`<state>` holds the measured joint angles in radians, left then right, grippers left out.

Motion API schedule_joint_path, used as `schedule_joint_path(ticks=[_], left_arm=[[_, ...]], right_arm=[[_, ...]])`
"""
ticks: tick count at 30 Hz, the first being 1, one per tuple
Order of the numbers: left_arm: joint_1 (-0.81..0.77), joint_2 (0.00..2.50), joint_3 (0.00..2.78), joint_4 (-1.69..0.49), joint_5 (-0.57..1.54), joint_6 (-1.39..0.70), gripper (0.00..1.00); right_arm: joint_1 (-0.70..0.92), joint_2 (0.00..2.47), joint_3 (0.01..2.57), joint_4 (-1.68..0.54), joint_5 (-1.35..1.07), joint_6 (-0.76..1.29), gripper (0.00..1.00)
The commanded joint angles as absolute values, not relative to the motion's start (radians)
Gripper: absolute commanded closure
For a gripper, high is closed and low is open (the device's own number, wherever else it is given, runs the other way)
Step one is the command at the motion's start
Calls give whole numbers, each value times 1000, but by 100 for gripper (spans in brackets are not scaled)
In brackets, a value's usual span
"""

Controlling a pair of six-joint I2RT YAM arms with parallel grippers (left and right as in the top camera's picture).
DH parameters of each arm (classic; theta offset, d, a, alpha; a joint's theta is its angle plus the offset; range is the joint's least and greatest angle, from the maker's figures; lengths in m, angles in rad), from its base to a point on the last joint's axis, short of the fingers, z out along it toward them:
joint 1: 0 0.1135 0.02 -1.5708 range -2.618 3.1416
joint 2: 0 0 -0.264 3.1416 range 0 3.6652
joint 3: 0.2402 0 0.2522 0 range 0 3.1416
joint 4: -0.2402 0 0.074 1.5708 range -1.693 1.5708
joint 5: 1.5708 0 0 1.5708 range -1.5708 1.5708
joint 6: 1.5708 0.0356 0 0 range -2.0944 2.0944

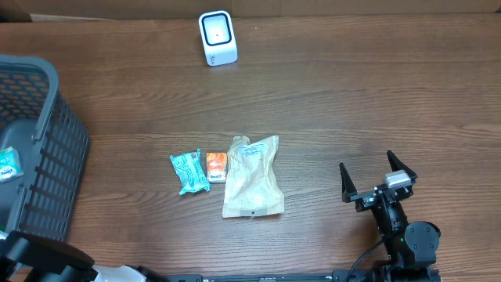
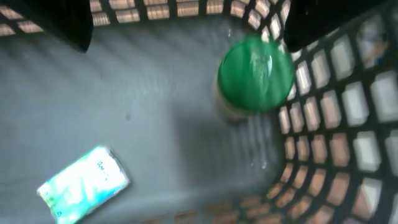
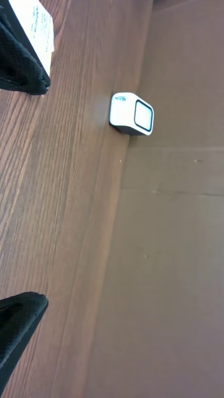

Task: Scan the item barcode
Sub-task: 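Grasp the small blue-green packet in the basket with the left gripper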

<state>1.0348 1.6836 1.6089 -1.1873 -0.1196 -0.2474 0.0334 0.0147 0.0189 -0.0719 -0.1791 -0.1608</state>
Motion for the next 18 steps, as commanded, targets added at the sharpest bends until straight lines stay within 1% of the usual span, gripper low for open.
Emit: schedule_joint_path(ticks=[1, 2, 3, 4, 5, 7, 11, 18], left_arm=[[1031, 1687, 1553, -1105, -53, -100, 20], [1028, 1692, 1539, -1074, -30, -70, 23], [1023, 1699, 1531, -1048, -12, -53, 31], [1016, 1708, 1524, -1023, -1, -36, 36], [1008, 1715, 1519, -1001, 1, -21, 38], [983, 1739, 1514, -956, -6, 14, 39], [925, 1799, 1514, -865, -20, 57, 39], [855, 1929, 1514, -758, -165, 29, 36]], right_arm=[[32, 3, 8, -68, -178, -154, 0], [32, 3, 8, -68, -178, -154, 0], [32, 3, 8, -68, -178, -154, 0], [32, 3, 8, -68, -178, -154, 0], [32, 3, 8, -68, -178, -154, 0], [32, 3, 8, -68, -178, -154, 0], [32, 3, 8, -68, -178, -154, 0], [32, 3, 8, -68, -178, -154, 0]])
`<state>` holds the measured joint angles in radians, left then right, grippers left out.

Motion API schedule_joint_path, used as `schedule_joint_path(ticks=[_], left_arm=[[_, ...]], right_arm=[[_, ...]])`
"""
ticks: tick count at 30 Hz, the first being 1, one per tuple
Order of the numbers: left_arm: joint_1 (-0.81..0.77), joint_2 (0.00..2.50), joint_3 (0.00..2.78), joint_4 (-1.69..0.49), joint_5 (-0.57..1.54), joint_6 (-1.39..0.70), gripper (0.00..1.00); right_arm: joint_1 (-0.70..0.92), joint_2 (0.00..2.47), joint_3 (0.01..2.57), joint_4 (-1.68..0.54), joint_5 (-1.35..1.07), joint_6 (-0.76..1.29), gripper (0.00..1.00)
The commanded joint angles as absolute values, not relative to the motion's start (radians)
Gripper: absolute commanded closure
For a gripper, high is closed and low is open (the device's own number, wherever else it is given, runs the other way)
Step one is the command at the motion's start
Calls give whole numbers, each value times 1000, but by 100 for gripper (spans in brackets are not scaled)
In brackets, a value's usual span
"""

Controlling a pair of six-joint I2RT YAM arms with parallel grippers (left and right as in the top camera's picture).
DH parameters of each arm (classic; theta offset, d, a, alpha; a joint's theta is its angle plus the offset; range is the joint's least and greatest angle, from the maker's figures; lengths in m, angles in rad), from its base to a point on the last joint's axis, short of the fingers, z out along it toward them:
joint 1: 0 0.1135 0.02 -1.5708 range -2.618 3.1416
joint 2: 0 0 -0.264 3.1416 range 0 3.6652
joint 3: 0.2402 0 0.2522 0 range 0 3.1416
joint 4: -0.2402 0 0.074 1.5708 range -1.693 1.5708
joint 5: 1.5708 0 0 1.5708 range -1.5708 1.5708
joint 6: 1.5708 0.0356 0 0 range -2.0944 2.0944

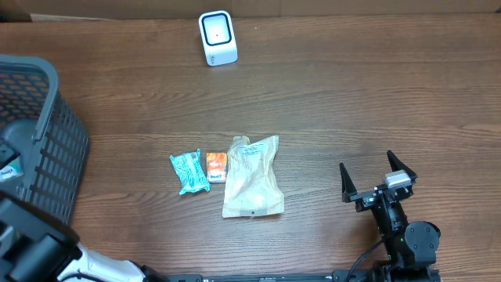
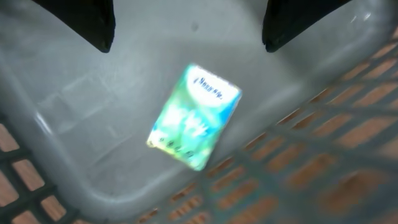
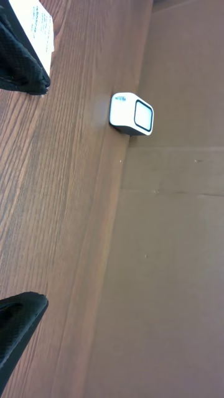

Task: Scan the item barcode
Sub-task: 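Grasp the small blue-green packet in the basket with the left gripper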

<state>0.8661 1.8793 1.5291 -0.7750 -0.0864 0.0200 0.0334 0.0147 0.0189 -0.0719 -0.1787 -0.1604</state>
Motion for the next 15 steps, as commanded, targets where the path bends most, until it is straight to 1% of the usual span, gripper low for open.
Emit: schedule_joint_path(ticks=[1, 4, 7, 12, 14, 15], left_arm=[[852, 1947, 1514, -747, -178, 23, 36], [850, 1993, 1514, -704, -192, 14, 34], [850, 2026, 1514, -659, -191, 15, 30], [849, 2083, 1514, -613, -190, 15, 31], [847, 2105, 1514, -612, -190, 15, 36], [847, 2115, 1514, -614, -189, 15, 46]], right_arm=[[32, 3, 8, -68, -178, -154, 0], [32, 3, 8, -68, -178, -154, 0], [32, 3, 8, -68, -178, -154, 0], [32, 3, 8, -68, -178, -154, 0], [32, 3, 8, -68, -178, -154, 0], [32, 3, 8, -68, -178, -154, 0]])
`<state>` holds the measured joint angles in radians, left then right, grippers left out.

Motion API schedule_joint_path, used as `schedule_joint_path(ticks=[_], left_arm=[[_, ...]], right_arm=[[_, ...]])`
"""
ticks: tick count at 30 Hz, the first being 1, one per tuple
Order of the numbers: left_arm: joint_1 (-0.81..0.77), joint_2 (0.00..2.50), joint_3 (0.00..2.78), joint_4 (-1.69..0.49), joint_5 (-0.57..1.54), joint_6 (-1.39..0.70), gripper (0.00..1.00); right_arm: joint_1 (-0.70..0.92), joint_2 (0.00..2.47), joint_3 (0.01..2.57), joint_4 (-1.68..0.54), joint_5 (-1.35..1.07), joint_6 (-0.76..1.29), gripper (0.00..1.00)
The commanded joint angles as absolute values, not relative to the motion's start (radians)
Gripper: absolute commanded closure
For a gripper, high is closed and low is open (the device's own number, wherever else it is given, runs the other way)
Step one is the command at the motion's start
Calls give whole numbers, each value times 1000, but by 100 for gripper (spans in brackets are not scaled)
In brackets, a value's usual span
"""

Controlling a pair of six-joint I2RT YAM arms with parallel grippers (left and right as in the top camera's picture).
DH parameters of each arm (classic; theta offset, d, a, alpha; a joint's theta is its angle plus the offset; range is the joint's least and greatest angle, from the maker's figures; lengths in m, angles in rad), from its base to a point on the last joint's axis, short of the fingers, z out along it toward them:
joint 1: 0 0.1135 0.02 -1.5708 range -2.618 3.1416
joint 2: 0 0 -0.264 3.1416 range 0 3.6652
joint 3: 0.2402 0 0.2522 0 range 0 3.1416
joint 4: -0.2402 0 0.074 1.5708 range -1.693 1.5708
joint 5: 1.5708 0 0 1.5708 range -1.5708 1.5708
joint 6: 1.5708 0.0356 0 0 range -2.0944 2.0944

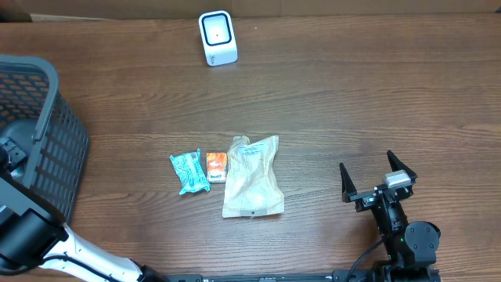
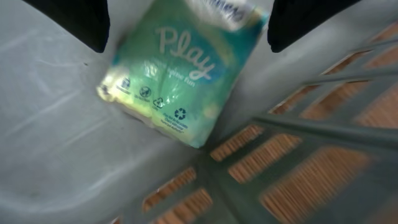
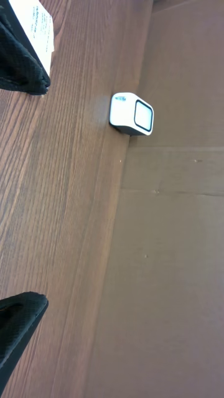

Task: Scan the item barcode
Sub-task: 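Grasp the small blue-green packet in the basket with the left gripper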

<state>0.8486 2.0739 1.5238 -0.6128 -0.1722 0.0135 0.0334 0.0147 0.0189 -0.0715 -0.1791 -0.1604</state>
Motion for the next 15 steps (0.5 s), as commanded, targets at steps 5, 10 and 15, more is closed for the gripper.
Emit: schedule_joint_path(ticks=[5, 10, 15], left_arm=[[846, 2124, 1516, -631, -191, 15, 96], [831, 2111, 1571, -734, -190, 14, 96], [799, 2065, 1709, -900, -170, -57, 96]], right_arm=[[32, 3, 8, -68, -178, -154, 0], [32, 3, 8, -68, -178, -154, 0], [32, 3, 8, -68, -178, -154, 0]])
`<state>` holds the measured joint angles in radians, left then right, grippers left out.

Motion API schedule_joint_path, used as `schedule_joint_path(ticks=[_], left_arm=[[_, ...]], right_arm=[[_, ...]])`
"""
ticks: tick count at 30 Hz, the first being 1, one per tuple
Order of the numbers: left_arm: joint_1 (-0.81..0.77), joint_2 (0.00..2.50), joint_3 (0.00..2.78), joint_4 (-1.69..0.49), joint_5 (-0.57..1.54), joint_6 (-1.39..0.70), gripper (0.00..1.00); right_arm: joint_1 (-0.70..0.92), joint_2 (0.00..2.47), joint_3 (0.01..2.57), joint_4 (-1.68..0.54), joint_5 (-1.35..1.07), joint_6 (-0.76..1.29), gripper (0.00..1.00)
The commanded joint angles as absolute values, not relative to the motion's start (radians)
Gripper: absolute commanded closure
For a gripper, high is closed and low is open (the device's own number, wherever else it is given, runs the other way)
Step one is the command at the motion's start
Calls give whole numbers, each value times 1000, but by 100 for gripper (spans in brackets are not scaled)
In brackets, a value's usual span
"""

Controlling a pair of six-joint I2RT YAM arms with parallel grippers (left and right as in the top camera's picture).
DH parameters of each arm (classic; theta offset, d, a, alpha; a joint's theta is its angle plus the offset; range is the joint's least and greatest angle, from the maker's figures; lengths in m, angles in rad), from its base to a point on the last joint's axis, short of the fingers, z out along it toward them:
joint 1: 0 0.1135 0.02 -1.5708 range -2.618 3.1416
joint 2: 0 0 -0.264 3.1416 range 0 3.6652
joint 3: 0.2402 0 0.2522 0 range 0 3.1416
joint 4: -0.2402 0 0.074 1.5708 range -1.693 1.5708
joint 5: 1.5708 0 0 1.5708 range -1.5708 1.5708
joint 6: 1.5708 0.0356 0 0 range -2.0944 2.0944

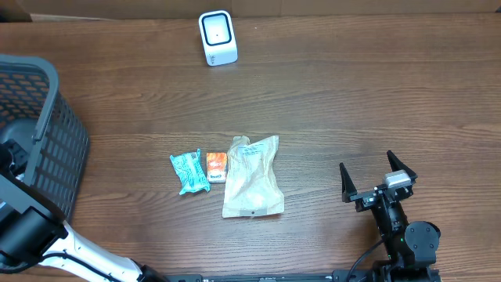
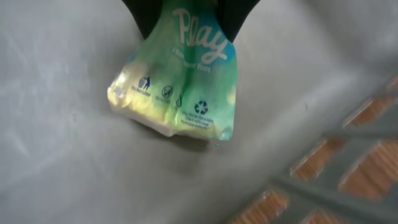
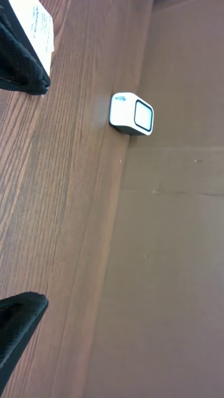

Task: Scan the item barcode
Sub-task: 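Grasp the small blue-green packet in the basket with the left gripper, then carry the blue packet out and drop it beside the orange box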

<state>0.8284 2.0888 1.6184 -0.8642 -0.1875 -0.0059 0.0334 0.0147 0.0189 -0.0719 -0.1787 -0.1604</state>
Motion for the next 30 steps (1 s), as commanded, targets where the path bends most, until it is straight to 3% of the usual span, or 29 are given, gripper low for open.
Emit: schedule_joint_path(ticks=[1, 12, 20, 30], left_arm=[[790, 2054, 1741, -928, -159, -61, 96], [578, 1800, 2056, -1134, -30, -183, 96], [252, 1588, 2063, -1229, -9, -207, 96], [-151, 1605, 1922, -1338, -10, -229, 96]], right_arm=[[32, 3, 8, -68, -178, -154, 0], [32, 3, 8, -68, -178, -154, 0], [32, 3, 8, -68, -178, -154, 0], [32, 3, 8, -68, -178, -154, 0]])
